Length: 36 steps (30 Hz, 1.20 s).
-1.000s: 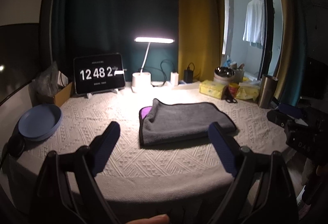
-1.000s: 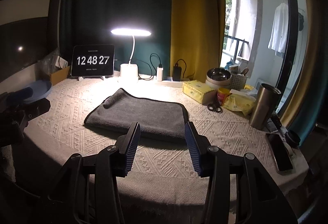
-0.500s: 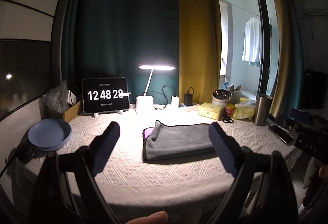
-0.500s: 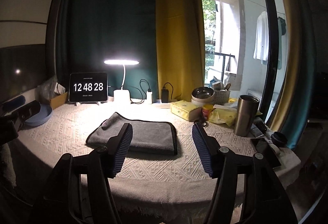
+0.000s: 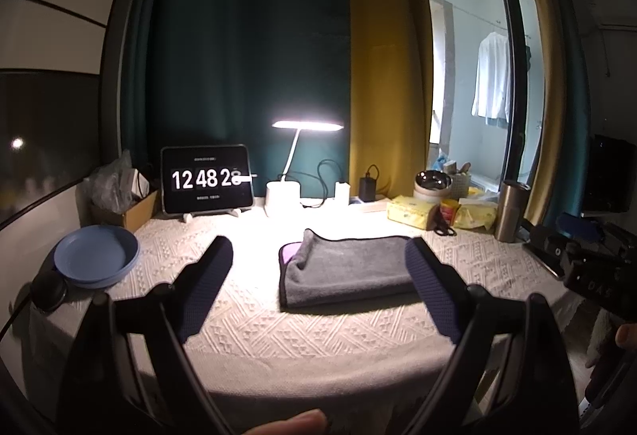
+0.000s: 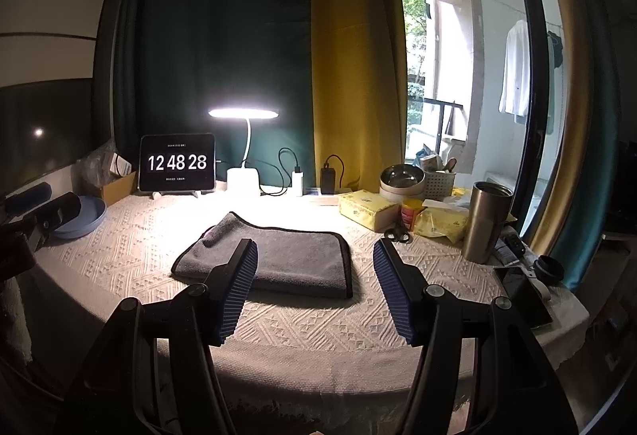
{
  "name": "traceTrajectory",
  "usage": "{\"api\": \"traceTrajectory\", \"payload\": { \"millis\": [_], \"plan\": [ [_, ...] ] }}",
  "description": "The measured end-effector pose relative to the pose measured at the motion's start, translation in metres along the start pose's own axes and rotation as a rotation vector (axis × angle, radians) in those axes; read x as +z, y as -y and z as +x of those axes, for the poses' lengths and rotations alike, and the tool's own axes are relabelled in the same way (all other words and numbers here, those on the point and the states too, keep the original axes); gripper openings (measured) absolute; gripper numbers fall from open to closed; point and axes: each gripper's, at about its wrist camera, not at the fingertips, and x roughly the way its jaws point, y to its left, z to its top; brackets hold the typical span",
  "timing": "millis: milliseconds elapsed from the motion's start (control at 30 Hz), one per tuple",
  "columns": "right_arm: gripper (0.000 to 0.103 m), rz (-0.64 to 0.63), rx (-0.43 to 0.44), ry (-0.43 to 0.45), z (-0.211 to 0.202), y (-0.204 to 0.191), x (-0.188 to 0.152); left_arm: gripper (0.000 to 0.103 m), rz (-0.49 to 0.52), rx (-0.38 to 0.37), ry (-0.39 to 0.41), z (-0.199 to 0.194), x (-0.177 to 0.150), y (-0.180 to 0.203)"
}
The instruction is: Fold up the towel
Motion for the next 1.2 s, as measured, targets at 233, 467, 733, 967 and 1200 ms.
{"api": "traceTrajectory", "payload": {
  "millis": [233,467,733,967,1200],
  "plan": [
    [0.064,-0.003,0.011,-0.010,0.0045,-0.0024,-0.0005,0.089,-0.002,0.001,-0.005,0.0012,-0.0019,-0.0012],
    [0.064,-0.006,0.014,-0.012,0.0042,-0.0027,-0.0013,0.089,0.004,-0.006,-0.010,0.0014,-0.0040,-0.0005],
    [0.064,-0.007,0.017,-0.016,0.0052,-0.0042,-0.0025,0.089,0.007,-0.007,-0.012,0.0024,-0.0050,0.0015],
    [0.064,-0.006,0.017,-0.016,0.0052,-0.0048,-0.0029,0.089,0.007,-0.007,-0.013,0.0025,-0.0052,0.0016],
    [0.064,-0.005,0.018,-0.018,0.0054,-0.0054,-0.0033,0.089,0.007,-0.006,-0.013,0.0019,-0.0051,0.0024]
  ]
}}
